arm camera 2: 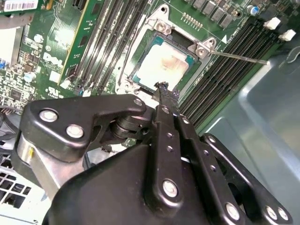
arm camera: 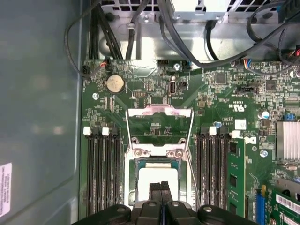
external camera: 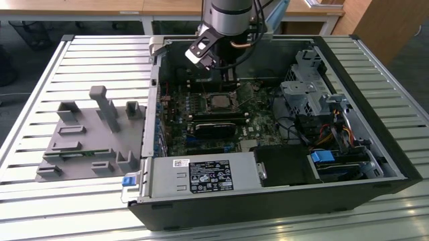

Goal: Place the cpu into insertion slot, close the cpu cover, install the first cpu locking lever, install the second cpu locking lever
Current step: 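Close the cpu cover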

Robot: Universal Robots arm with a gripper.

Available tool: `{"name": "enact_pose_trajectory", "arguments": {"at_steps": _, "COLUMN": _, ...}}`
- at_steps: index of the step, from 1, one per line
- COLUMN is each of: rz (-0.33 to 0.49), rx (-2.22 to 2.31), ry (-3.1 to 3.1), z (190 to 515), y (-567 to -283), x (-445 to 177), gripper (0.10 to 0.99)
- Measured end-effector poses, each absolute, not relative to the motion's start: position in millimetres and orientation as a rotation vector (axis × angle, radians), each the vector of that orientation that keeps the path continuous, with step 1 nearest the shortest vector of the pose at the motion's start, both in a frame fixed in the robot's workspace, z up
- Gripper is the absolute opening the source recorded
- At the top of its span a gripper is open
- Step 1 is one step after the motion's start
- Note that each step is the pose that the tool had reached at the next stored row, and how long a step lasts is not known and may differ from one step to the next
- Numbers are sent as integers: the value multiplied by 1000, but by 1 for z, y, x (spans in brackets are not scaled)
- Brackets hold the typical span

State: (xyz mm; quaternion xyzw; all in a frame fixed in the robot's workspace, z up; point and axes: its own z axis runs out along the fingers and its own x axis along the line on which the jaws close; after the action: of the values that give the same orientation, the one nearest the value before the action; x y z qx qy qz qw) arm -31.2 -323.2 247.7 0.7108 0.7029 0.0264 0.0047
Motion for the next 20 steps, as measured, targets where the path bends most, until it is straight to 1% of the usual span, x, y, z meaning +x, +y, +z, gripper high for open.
{"name": "enact_pose_trajectory", "arguments": {"at_steps": 7, "rz": 77, "rx": 2229, "ry": 2204, "z": 261, "y": -323, "x": -29, "gripper": 106}}
{"name": "enact_pose_trajectory", "arguments": {"at_steps": 20, "rz": 72, "rx": 2232, "ry": 2207, "z": 262, "y": -323, "x": -13, "gripper": 106}}
